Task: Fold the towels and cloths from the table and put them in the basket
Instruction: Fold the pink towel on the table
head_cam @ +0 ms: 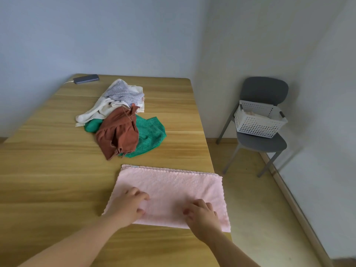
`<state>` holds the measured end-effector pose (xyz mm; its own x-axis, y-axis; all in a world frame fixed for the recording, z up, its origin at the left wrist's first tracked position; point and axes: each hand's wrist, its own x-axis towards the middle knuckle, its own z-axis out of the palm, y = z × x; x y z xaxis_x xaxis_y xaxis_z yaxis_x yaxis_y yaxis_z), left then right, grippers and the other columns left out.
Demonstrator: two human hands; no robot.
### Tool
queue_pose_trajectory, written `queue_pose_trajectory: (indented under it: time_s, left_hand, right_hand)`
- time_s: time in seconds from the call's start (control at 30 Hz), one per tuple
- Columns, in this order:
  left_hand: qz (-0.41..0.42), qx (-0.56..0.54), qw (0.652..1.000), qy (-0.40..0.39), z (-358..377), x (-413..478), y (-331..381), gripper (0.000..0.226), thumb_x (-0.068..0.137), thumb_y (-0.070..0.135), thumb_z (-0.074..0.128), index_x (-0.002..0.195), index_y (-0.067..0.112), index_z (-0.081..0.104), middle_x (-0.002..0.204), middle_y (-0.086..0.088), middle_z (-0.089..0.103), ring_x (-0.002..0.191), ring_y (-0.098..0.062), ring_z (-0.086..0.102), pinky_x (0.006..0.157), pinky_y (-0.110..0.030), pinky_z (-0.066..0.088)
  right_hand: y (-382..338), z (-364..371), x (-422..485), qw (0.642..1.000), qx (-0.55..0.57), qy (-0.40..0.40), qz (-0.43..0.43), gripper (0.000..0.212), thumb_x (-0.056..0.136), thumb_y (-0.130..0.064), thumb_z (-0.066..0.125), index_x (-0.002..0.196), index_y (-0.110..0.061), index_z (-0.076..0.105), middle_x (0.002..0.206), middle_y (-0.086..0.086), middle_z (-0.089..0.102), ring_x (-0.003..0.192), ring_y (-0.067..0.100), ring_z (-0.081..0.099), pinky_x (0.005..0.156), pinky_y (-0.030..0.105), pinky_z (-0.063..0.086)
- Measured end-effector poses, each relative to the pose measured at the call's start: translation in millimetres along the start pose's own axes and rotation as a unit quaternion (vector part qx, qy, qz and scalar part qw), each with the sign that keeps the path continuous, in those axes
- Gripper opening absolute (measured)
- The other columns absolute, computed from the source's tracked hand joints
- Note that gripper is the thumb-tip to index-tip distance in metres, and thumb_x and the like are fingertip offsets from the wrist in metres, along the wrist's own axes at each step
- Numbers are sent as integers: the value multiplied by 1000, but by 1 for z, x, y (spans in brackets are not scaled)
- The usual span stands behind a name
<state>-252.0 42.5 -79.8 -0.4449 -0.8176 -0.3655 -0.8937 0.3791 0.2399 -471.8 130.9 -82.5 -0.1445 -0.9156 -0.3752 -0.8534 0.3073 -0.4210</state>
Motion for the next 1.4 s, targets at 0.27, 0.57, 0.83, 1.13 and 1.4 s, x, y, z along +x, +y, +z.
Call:
queue_pose_trajectory:
  time_s: [0.27,0.57,0.83,1.13,1.4]
  left_hand:
    - [-111,-220,969,-13,11,-24,-19,6,92,28,50,89,30,55,98,9,58,79,-10,56,65,-22,47]
    - [-258,-182,942,115,0,-5,-44,52,94,9,40,145,19,32,145,-10,39,129,-29,41,98,-34,41]
    - [-250,-105,960,75,-6,14,-52,46,92,7,38,133,26,44,124,-6,52,108,-24,52,75,-29,47]
    - [-246,-65,966,52,-20,13,-50,27,84,22,64,109,21,53,118,-5,44,111,-23,45,90,-31,45]
    - [-229,-83,969,35,-25,14,-54,37,79,16,66,113,25,58,114,1,58,103,-18,55,85,-31,50]
  right_hand:
    - [7,8,-12,981,156,-13,112,20,90,-21,36,105,-24,49,98,-1,59,88,20,58,74,32,50]
    - [6,7,2,957,227,-56,174,41,92,-16,25,132,-21,33,116,13,49,75,16,46,54,24,36]
    - [6,0,2,947,252,-63,189,44,92,-10,28,133,-23,35,114,11,53,73,13,49,53,21,38]
    - [4,-1,5,944,265,-57,188,34,87,-11,33,118,-23,39,103,8,55,71,14,49,52,22,38]
    - [4,-29,23,974,138,95,150,24,88,-13,34,101,-23,52,78,-4,57,63,14,53,54,23,39]
